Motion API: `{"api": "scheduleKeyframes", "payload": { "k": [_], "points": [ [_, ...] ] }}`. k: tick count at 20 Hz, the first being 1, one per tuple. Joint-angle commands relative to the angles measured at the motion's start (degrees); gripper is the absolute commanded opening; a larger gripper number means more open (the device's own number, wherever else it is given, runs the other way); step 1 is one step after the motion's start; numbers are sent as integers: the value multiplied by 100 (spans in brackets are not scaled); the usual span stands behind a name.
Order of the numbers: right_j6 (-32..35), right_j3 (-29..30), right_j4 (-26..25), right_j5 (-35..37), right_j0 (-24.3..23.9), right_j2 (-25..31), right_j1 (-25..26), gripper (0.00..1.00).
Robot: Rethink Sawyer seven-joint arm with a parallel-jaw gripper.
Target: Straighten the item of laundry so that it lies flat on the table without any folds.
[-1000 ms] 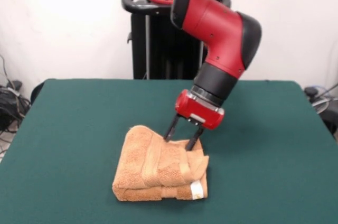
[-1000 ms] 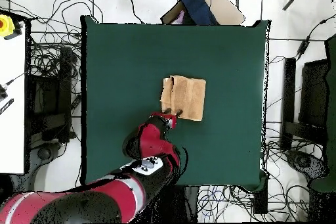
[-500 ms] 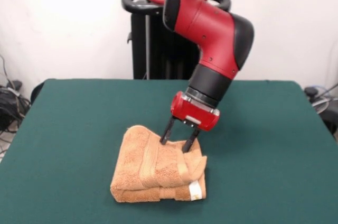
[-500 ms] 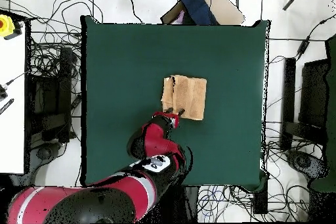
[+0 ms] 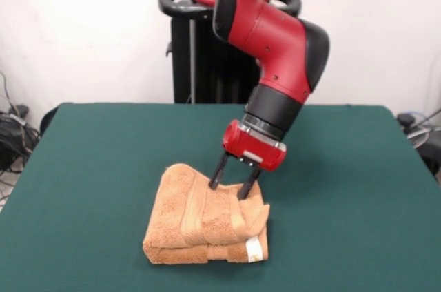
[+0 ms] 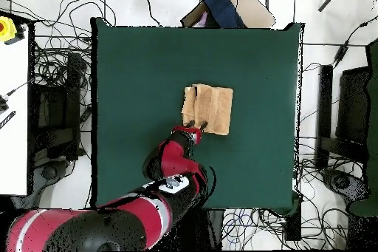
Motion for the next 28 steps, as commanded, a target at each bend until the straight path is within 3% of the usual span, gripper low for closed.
{"api": "scheduleKeyframes", "payload": {
  "k": [1,7,14,18,20,28],
  "points": [
    [274,-709,1048,487,688,-399,690,100],
    [121,-669,1575,1644,1461,-1364,790,100],
    [680,-925,744,1164,729,-541,642,100],
    [772,-701,-172,1383,71,396,-67,100],
    [810,-562,-371,1580,-43,657,-350,100],
    [1040,-282,-433,1977,-32,1028,-736,100]
  ]
}}
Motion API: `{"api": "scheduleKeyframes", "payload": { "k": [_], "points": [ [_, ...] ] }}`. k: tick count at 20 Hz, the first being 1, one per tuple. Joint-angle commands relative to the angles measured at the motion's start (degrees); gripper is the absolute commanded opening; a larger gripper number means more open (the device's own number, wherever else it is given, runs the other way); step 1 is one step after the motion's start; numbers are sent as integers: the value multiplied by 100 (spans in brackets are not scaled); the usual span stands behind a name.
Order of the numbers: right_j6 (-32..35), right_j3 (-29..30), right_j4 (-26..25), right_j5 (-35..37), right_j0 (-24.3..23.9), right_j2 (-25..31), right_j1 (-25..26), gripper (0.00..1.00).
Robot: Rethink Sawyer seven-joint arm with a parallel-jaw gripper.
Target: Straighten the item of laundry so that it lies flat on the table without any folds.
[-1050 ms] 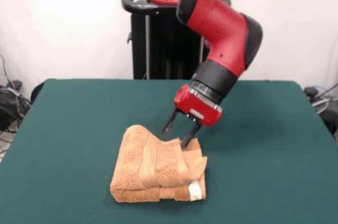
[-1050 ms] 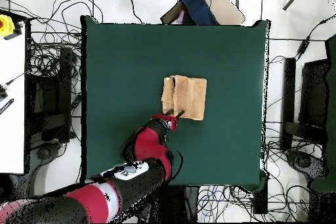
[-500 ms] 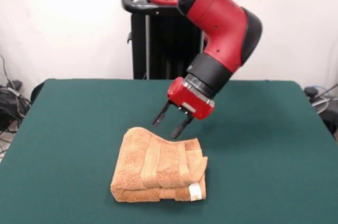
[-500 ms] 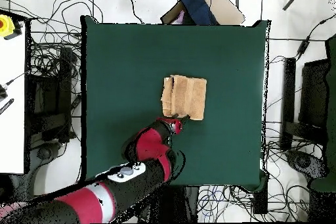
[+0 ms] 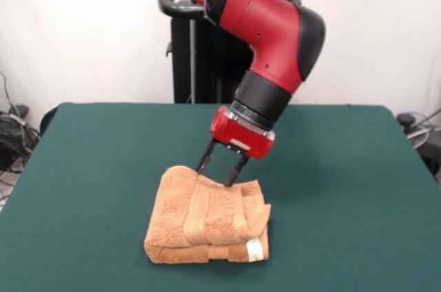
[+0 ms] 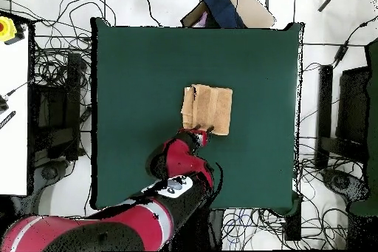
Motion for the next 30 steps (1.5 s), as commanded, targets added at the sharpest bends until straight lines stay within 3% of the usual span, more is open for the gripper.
{"api": "scheduleKeyframes", "payload": {
  "k": [1,8,18,19,23,27,30],
  "points": [
    [1054,-138,-44,911,95,1250,-414,100],
    [1209,-70,312,1176,442,1189,-458,100],
    [1254,-435,831,1055,933,840,217,100],
    [1272,-752,1686,975,1719,-32,1045,100],
    [1241,-918,2795,1125,2503,-855,1862,100],
    [1262,-1066,3678,1271,2928,-1186,2476,100],
    [1223,-1114,4007,1350,3071,-1283,2665,100]
  ]
}}
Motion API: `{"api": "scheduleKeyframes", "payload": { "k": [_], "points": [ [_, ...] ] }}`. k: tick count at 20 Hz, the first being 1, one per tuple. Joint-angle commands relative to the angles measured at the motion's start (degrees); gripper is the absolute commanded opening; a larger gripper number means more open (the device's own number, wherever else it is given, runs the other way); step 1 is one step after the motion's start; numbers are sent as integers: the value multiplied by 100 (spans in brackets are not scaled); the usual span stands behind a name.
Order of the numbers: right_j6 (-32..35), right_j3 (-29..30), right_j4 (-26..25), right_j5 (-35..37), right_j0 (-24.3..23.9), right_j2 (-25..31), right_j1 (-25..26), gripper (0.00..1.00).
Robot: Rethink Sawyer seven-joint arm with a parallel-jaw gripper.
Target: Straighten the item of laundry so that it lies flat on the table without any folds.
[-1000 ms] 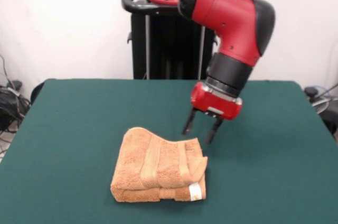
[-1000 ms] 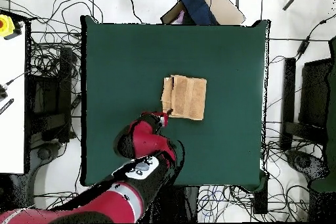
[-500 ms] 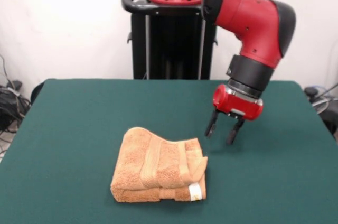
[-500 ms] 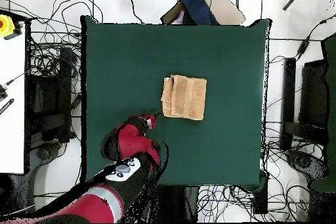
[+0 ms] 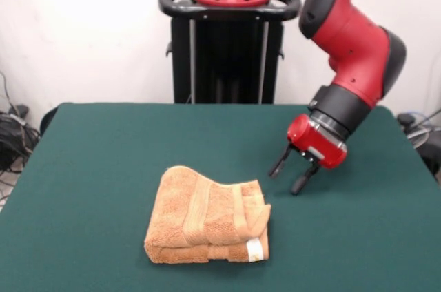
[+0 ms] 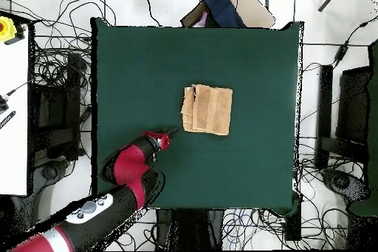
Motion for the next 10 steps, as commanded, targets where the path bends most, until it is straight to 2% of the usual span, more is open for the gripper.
{"api": "scheduleKeyframes", "payload": {
  "k": [1,10],
  "points": [
    [1208,-728,1083,858,291,-295,1086,100],
    [1004,-660,914,806,133,-364,979,100]
  ]
}}
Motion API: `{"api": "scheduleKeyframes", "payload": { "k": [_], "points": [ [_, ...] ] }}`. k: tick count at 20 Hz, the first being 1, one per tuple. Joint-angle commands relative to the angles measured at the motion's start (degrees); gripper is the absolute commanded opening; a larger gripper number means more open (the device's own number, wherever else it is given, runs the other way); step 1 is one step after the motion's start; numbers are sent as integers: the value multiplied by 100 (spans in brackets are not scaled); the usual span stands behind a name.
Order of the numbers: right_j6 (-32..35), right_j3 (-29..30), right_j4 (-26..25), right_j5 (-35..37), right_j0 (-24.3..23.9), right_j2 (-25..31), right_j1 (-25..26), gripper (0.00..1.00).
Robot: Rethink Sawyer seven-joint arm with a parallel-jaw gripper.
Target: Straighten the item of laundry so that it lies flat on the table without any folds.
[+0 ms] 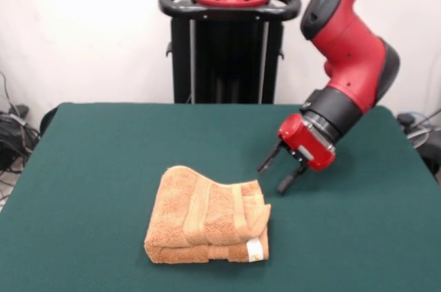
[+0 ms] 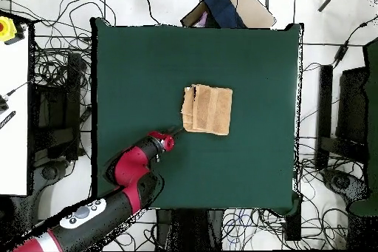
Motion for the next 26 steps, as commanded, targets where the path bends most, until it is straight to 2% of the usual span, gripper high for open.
{"api": "scheduleKeyframes", "payload": {
  "k": [1,8,13,15,16,20,26],
  "points": [
    [987,-589,299,819,-233,91,294,100],
    [896,-691,143,779,-369,33,316,100],
    [866,-842,-71,521,-638,295,238,100],
    [811,-878,-463,319,-998,694,-18,100],
    [792,-856,-804,235,-1320,1072,-265,100],
    [616,-729,-1662,372,-2061,1838,-894,100],
    [570,-700,-2421,554,-2470,2226,-1232,100]
  ]
}}
